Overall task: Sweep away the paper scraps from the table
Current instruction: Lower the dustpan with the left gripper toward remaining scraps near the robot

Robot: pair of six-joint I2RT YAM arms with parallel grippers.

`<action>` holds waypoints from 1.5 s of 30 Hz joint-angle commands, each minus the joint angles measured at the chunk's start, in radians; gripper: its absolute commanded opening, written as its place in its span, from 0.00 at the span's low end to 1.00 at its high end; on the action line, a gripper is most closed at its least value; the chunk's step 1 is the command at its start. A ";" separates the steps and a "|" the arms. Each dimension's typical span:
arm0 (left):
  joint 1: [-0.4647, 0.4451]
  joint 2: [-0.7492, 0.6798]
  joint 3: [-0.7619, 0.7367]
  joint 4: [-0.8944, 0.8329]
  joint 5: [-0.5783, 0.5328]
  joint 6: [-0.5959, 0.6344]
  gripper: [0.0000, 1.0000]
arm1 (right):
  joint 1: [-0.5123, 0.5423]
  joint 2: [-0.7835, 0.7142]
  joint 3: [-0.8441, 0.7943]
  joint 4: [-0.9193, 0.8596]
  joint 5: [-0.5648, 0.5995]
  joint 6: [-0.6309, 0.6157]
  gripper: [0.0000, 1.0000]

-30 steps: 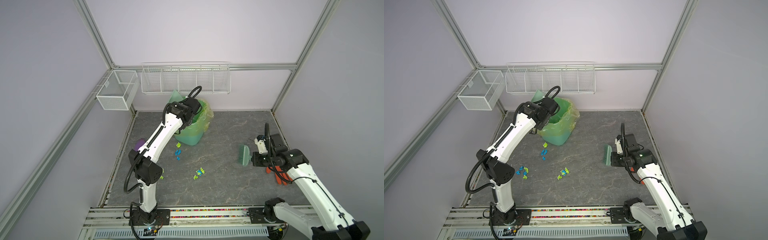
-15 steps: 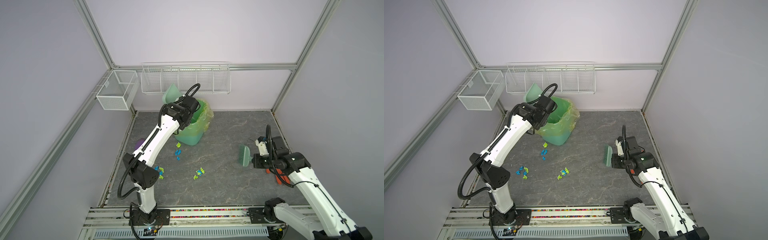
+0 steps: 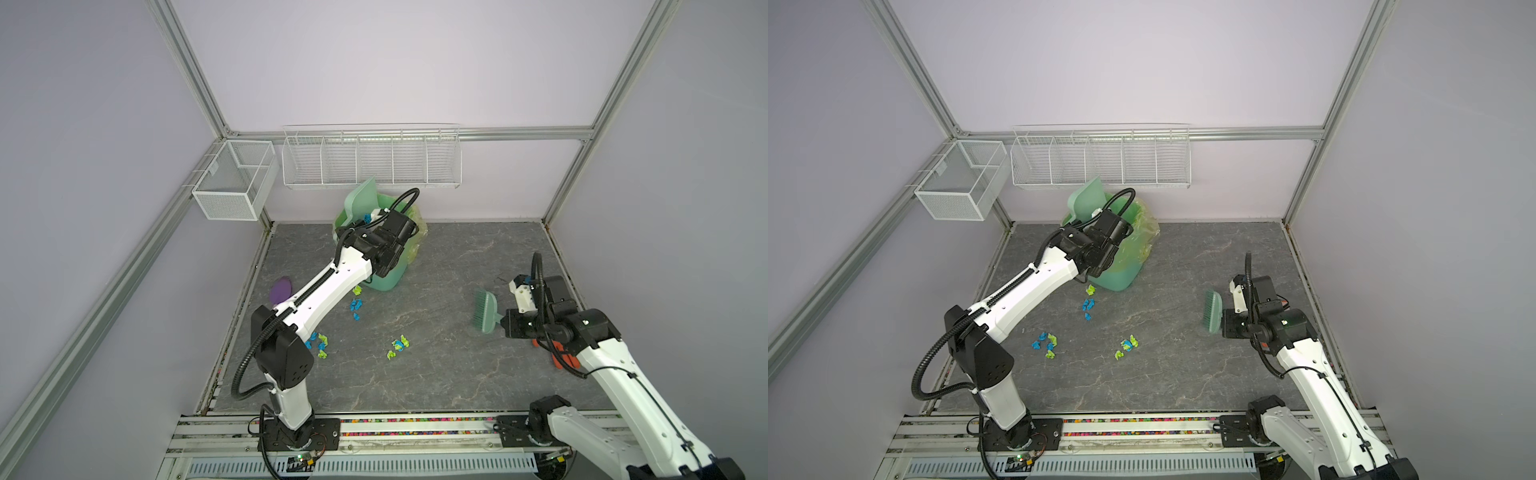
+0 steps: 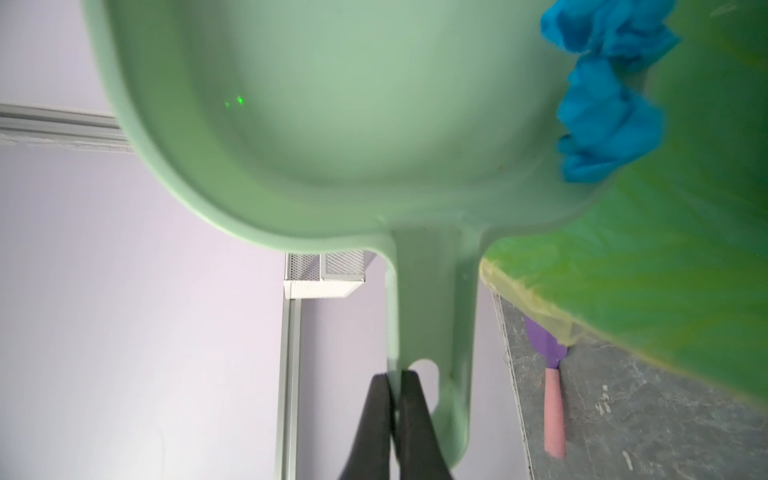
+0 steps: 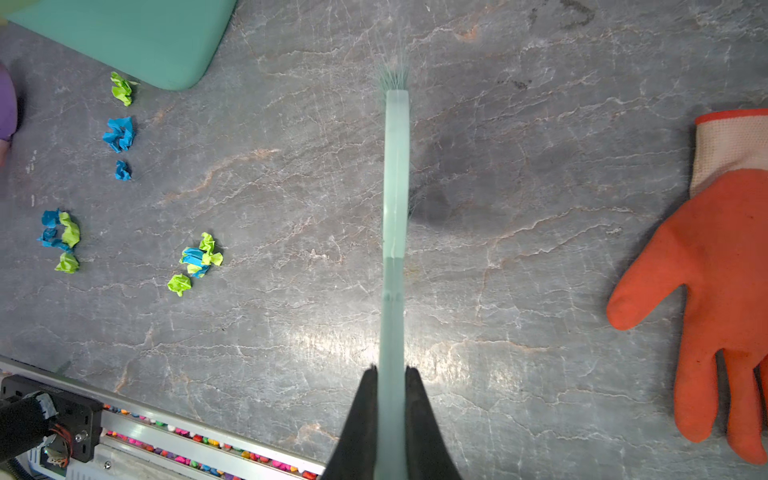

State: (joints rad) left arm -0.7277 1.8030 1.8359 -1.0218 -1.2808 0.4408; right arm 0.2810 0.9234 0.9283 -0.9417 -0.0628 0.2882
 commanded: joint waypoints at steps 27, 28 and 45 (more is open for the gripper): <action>-0.056 -0.037 0.302 -0.397 0.356 -0.456 0.00 | -0.005 -0.006 0.024 0.001 -0.044 0.036 0.07; -0.060 -0.043 0.313 -0.408 0.396 -0.464 0.00 | -0.005 0.004 0.027 0.000 -0.043 0.036 0.07; -0.065 -0.244 0.131 -0.368 0.826 -0.544 0.00 | -0.005 0.034 0.069 0.044 -0.118 0.121 0.07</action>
State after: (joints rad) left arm -0.7887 1.5826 2.0079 -1.4033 -0.5343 -0.0685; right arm 0.2810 0.9657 0.9691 -0.9264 -0.1547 0.3786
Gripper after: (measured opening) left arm 0.048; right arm 0.115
